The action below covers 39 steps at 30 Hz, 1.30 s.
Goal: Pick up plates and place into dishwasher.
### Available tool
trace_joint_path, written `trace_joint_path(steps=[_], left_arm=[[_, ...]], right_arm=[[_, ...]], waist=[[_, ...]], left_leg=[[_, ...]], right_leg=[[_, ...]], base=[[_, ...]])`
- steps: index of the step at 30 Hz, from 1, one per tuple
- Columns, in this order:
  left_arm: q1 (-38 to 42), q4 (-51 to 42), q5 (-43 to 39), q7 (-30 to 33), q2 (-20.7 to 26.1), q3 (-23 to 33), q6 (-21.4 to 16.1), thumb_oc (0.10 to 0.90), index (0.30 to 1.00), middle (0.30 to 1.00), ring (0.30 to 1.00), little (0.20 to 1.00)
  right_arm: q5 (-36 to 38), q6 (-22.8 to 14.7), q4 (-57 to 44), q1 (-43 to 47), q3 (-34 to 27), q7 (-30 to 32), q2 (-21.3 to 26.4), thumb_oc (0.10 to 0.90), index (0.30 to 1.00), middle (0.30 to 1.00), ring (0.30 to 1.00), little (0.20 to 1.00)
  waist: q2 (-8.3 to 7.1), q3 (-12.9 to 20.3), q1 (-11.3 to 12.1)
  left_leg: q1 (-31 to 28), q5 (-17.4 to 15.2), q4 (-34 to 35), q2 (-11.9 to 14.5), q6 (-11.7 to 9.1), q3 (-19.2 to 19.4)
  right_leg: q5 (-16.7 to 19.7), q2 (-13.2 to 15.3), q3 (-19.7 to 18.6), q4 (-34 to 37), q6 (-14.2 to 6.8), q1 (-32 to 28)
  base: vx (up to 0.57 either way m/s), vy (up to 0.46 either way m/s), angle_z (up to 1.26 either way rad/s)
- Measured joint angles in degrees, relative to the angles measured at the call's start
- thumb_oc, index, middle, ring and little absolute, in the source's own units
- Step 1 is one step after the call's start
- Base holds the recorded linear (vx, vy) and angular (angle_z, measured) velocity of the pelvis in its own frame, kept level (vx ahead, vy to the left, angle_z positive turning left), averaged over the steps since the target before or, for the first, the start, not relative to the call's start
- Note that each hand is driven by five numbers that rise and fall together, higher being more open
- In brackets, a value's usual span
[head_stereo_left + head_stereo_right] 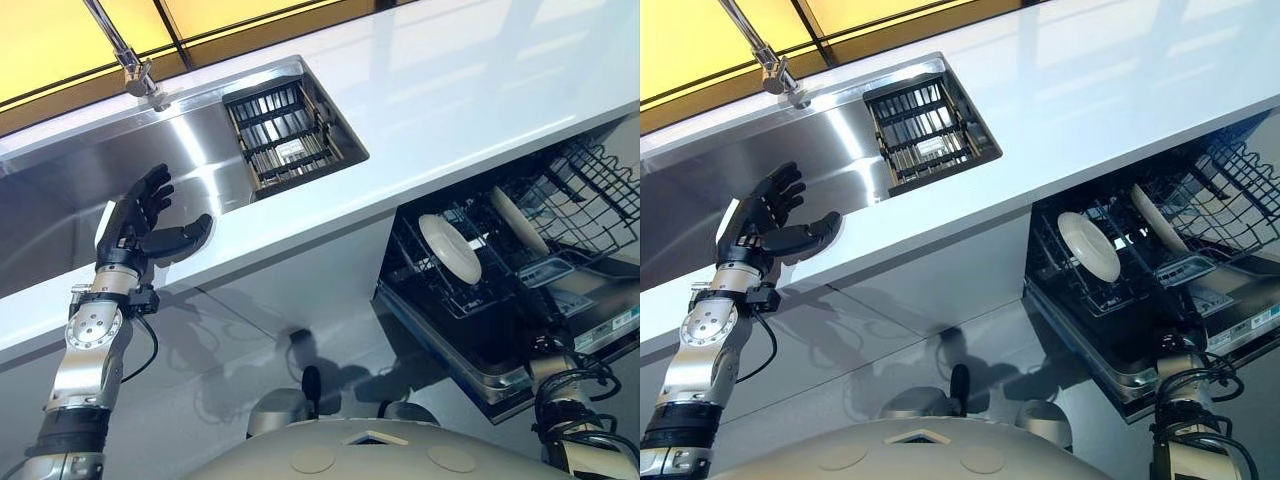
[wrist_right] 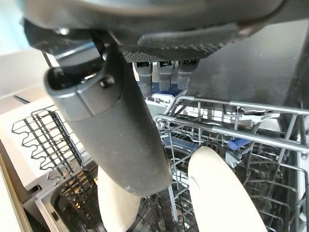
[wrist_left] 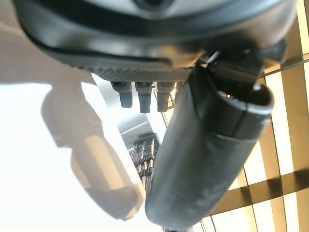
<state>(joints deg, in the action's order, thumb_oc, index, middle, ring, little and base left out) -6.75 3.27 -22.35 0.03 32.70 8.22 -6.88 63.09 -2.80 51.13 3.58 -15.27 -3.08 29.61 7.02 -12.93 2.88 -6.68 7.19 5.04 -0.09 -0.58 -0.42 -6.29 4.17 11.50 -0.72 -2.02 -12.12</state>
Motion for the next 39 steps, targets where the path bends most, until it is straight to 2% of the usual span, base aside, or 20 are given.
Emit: trace_joint_path(steps=[3, 5, 11, 13, 20, 25, 30, 33, 39], left_arm=[[1.28, 0.0, -0.21, 1.38, 0.34, -1.05, -0.11, 0.8, 0.9, 0.9, 0.9, 0.9], [2.71, 0.08, -0.2, 2.0, 1.41, -1.35, -0.12, 0.8, 0.9, 0.9, 0.9, 0.9], [7.91, 2.67, -0.32, 2.1, 3.38, -1.99, -0.11, 0.8, 0.9, 0.9, 0.9, 0.9], [9.36, 3.27, -1.42, 2.1, 3.8, -3.13, -0.12, 0.8, 0.9, 0.9, 0.9, 0.9], [13.04, 3.25, -2.51, 2.17, 4.13, -4.1, -0.24, 0.8, 0.9, 0.9, 0.9, 0.9], [15.19, 4.64, -2.5, 2.24, 4.37, -4.34, -0.48, 0.8, 0.9, 0.9, 0.9, 0.9], [15.85, 5.0, -2.47, 2.09, 4.37, -5.2, -0.79, 0.8, 0.9, 0.9, 0.9, 0.9], [15.61, 4.68, -2.42, 2.28, 4.37, -5.13, -0.82, 0.8, 0.9, 0.9, 0.9, 0.9], [14.04, 2.95, -2.21, 2.38, 3.6, -4.34, -1.15, 0.8, 0.9, 0.9, 0.9, 0.9]], right_arm=[[-0.1, -0.82, -0.07, 2.62, 1.1, -2.12, 2.45, 0.8, 0.9, 0.9, 0.9, 0.9], [-0.17, -0.89, -0.07, 4.58, 2.92, -2.87, 3.46, 0.8, 0.9, 0.9, 0.9, 0.9], [-0.25, -0.68, -0.43, 13.23, 8.18, -10.05, 4.1, 0.8, 0.9, 0.9, 0.9, 0.9], [-1.29, -0.67, -0.5, 16.61, 10.59, -10.2, 5.14, 0.8, 0.9, 0.9, 0.9, 0.9], [-5.22, -0.62, -0.31, 25.94, 13.42, -5.42, 5.4, 0.8, 0.9, 0.9, 0.9, 0.9], [-6.69, -0.63, -0.23, 26.44, 13.99, -3.39, 5.42, 0.8, 0.9, 0.9, 0.9, 0.9], [-10.02, -0.71, -0.24, 26.45, 14.03, 2.27, 4.66, 0.8, 0.9, 0.9, 0.9, 0.9], [-12.6, -1.62, -1.16, 26.4, 13.46, 7.71, 2.17, 0.8, 0.9, 0.9, 0.9, 0.9], [-13.0, -4.53, -11.81, 18.12, 8.75, 11.78, -2.27, 0.8, 0.9, 0.9, 0.9, 0.9]], waist=[[1.83, -1.14, 0.07], [2.16, -1.75, 0.1], [2.13, -3.61, 0.58], [2.09, -3.66, 1.37], [1.06, -5.88, 4.81], [0.33, -6.5, 4.81], [-0.23, -6.9, 5.45], [-0.67, -7.16, 5.61], [-1.06, -7.4, 5.43]], left_leg=[[1.73, 0.56, -0.01, 0.03, 0.0, -0.82], [2.5, 0.84, -0.01, 0.11, -0.1, -1.33], [3.63, 1.23, -0.01, 0.29, -0.24, -1.44], [3.97, 1.23, -0.01, 0.19, -0.24, -1.61], [4.42, 1.23, -0.03, -0.08, -0.24, -2.71], [4.0, 1.24, -0.02, -0.08, -0.24, -3.23], [2.8, 1.24, -0.01, -0.18, -0.24, -3.81], [2.11, 1.23, 0.0, -0.27, -0.23, -3.83], [1.47, 1.03, 0.01, -0.49, 0.02, -3.63]], right_leg=[[1.72, -0.22, -0.01, 1.64, -0.13, 0.89], [2.71, -0.44, -0.03, 2.95, -0.07, 1.0], [4.7, -0.85, -0.01, 5.9, 0.01, 0.9], [4.72, -0.78, 0.18, 5.91, 0.03, 1.13], [4.89, -0.7, 0.96, 5.91, 0.06, 1.06], [4.86, -0.95, 1.78, 5.92, 0.02, 0.33], [4.85, -0.96, 1.9, 5.94, 0.02, -1.02], [4.8, -0.91, 1.82, 5.94, -0.03, -1.64], [4.78, -0.75, 1.49, 5.93, -0.1, -2.03]], base=[[-0.06, 0.0, -0.04], [0.0, 0.0, 0.0], [-0.02, -0.013, -0.02], [0.01, 0.013, 0.02], [0.05, 0.021, 0.05], [0.05, 0.012, 0.06], [0.04, 0.023, 0.04], [0.0, 0.038, 0.0], [-0.06, 0.027, -0.01]])
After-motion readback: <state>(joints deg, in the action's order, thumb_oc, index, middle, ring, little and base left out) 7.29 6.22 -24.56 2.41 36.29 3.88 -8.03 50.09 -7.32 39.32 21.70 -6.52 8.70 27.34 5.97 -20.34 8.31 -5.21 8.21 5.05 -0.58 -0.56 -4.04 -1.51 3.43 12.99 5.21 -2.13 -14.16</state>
